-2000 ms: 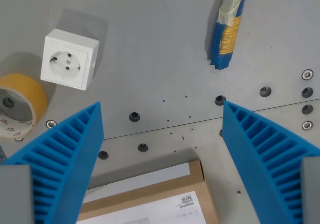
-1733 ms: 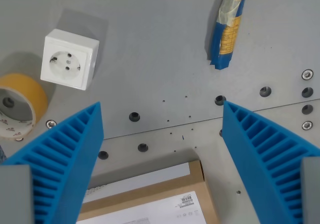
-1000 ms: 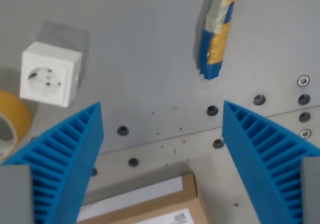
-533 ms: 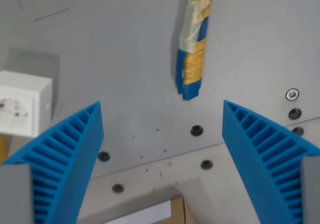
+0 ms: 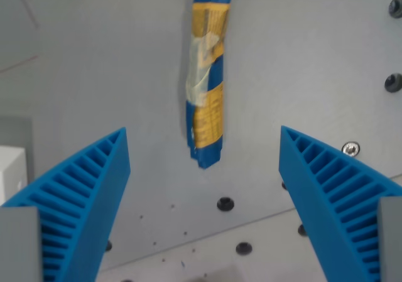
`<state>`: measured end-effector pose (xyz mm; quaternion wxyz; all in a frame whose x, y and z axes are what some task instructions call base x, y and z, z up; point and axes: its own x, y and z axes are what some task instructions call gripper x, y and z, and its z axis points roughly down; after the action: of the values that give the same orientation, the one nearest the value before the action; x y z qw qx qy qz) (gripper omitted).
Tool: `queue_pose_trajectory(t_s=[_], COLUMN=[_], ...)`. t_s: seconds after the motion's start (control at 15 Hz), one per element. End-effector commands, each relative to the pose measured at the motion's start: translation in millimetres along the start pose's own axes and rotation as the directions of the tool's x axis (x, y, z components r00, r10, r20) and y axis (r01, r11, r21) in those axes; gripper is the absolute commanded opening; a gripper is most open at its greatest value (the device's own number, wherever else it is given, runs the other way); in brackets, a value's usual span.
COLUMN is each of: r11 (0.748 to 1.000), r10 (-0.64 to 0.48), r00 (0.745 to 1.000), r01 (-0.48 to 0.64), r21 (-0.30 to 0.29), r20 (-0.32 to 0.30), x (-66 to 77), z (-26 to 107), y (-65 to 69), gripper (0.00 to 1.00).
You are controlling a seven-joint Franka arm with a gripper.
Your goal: Pick up the blue bag
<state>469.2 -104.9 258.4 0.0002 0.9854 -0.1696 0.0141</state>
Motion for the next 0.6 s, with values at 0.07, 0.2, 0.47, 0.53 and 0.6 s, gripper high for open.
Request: queue_pose_trajectory(t_s=[0.07,0.2,0.47,0.53,0.6], r11=[0.998,0.999,0.999,0.999,0.999], r10=[0.039,0.036,0.030,0.030,0.029], r00=[0.994,0.994,0.993,0.994,0.994], r01=[-0.035,-0.032,-0.026,-0.025,-0.025], r21=[0.043,0.043,0.042,0.042,0.041], r20=[-0.100,-0.106,-0.112,-0.110,-0.108], x=[-1.2,-2.6,-5.9,-5.9,-0.4], z=[17.6,27.9,48.4,53.4,57.8], y=[7.6,8.8,9.4,9.3,8.5], gripper=[1.00,1.00,1.00,1.00,1.00])
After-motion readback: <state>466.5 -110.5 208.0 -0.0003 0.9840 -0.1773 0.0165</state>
